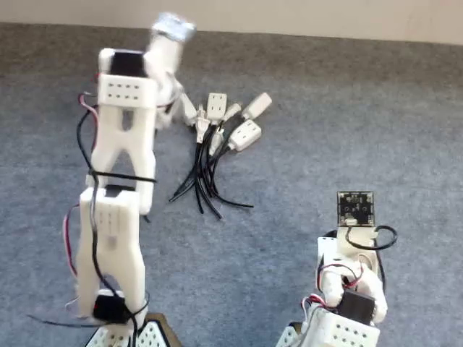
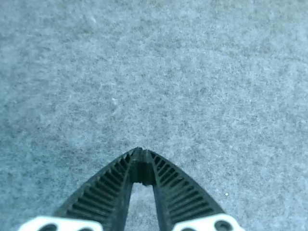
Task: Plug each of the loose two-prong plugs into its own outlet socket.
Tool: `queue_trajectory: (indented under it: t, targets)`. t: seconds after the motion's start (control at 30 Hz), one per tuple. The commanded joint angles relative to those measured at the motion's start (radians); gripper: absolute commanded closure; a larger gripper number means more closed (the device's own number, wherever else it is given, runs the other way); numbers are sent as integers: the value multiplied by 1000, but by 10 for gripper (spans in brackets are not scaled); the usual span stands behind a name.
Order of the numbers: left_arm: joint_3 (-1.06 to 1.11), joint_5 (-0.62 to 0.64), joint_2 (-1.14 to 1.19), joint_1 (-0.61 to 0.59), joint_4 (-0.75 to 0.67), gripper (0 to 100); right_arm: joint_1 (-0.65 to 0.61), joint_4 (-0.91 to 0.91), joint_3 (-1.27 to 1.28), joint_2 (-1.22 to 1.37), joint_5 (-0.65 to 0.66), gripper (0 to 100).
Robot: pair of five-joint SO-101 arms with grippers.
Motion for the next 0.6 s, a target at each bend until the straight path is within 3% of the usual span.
queue_trajectory:
  t: [0.0, 0.23, 0.57]
  targets:
    - [386, -181, -341, 108, 11, 995, -10, -4, 113, -4, 11, 990]
    - [1072, -431, -789, 245, -11, 995, -10, -4, 113, -4, 11, 990]
    - [1925, -585, -1130, 271, -563, 995, -10, -4, 113, -4, 11, 990]
